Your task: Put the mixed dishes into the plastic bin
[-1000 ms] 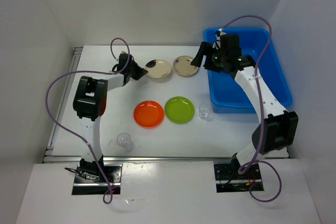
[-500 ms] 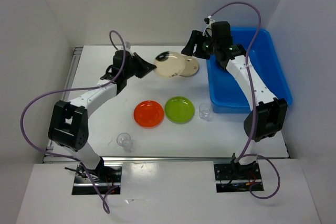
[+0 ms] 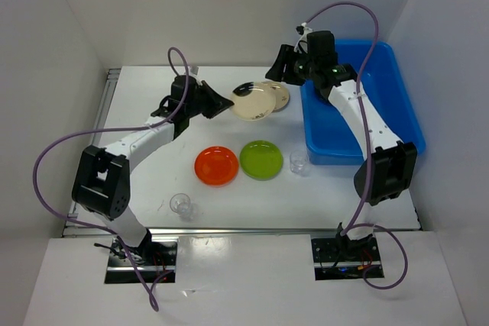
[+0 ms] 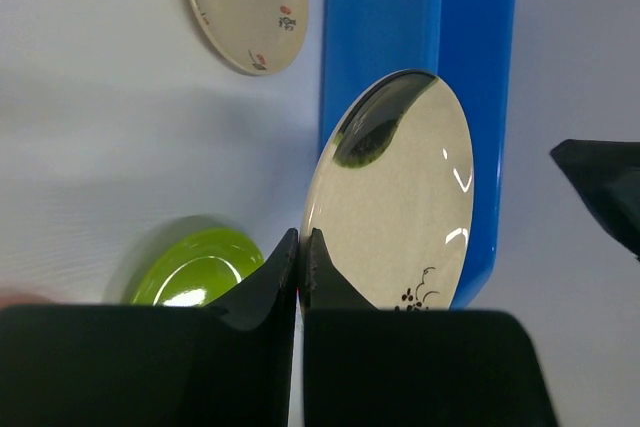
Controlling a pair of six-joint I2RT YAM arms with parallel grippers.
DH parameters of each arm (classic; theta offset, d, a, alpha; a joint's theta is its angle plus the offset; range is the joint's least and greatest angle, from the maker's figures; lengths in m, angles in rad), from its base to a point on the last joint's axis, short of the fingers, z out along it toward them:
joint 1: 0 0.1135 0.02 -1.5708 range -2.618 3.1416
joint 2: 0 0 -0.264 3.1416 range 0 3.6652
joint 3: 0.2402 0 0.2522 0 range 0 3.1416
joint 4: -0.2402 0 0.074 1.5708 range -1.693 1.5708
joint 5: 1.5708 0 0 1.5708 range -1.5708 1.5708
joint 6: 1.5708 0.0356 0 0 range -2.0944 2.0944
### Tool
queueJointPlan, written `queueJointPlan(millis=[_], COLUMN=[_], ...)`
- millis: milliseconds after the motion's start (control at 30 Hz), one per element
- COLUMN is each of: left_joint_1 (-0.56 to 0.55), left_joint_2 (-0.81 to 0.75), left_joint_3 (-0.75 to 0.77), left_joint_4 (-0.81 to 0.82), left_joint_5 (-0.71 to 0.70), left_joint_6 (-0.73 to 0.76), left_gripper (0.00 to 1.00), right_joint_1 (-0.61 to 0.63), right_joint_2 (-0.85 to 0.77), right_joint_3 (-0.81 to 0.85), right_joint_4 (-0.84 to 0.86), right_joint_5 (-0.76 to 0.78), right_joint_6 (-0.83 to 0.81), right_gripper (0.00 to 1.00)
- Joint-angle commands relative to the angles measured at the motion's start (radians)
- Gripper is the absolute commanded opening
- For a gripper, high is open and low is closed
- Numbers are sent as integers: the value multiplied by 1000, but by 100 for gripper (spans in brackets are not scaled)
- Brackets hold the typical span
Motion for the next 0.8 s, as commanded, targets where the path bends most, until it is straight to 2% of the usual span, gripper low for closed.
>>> queueJointPlan(millis=[0, 333, 433, 467, 567, 633, 667, 700, 767], left_joint_1=[1, 1, 1, 1, 1, 1, 1, 1, 1], left_joint_2=[-55, -95, -105, -105, -105, -95, -82, -69, -53], left_joint_3=[51, 61, 70, 70, 59, 59, 59, 59, 59], left_joint_4=[51, 80, 80, 80, 100, 100, 111, 111, 123], left_joint_5=[25, 34, 34, 34, 22, -4, -4, -21, -44], left_joint_6=[-31, -50, -50, -50, -50, -50, -50, -50, -39], left_gripper=[0, 0, 0, 0, 0, 0, 4, 28, 65], right_joint_1=[9, 9, 9, 9, 9, 9, 9, 9, 9], right_joint_2=[28, 62, 71, 71, 89, 90, 90, 90, 99], right_joint_3=[-10, -31, -40, -40, -30, -21, -8, -8, 19], right_joint_4=[31, 31, 31, 31, 31, 31, 31, 21, 11], right_joint_5=[18, -11, -25, -34, -99, -134, -134, -143, -143], right_joint_6=[-27, -27, -27, -27, -11, -2, -2, -2, -2], right_gripper=[59, 46, 33, 22, 1, 1, 1, 1, 1])
